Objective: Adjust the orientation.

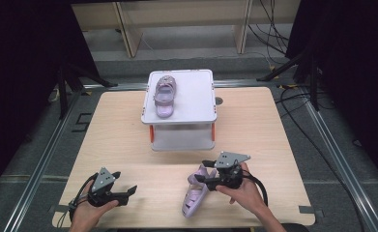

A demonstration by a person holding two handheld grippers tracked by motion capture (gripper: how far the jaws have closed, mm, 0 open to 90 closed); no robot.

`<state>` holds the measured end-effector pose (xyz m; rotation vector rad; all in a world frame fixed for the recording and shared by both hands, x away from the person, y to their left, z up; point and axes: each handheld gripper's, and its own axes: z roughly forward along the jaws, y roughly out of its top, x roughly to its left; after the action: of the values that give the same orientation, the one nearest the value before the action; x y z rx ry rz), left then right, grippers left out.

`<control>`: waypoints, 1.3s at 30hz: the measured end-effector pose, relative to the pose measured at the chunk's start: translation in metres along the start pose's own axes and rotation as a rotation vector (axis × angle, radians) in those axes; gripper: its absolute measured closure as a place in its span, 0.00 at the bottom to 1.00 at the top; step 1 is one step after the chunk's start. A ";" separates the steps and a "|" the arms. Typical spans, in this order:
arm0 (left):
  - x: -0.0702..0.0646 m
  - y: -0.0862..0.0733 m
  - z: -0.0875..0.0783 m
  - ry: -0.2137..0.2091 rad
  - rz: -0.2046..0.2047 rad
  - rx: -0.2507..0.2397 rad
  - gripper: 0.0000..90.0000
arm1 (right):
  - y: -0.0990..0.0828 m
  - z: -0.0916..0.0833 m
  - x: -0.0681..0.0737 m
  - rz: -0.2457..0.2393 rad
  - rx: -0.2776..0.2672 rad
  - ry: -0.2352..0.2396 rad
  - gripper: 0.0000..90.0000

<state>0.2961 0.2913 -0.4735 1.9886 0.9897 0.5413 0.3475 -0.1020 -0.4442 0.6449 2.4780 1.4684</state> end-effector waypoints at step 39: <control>-0.003 -0.001 0.002 -0.025 0.008 0.021 0.21 | -0.005 -0.022 -0.002 -0.023 0.203 0.182 0.74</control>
<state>0.2955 0.2877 -0.4755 2.0138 0.9769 0.5113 0.3394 -0.1221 -0.4377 0.5353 2.7907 1.3326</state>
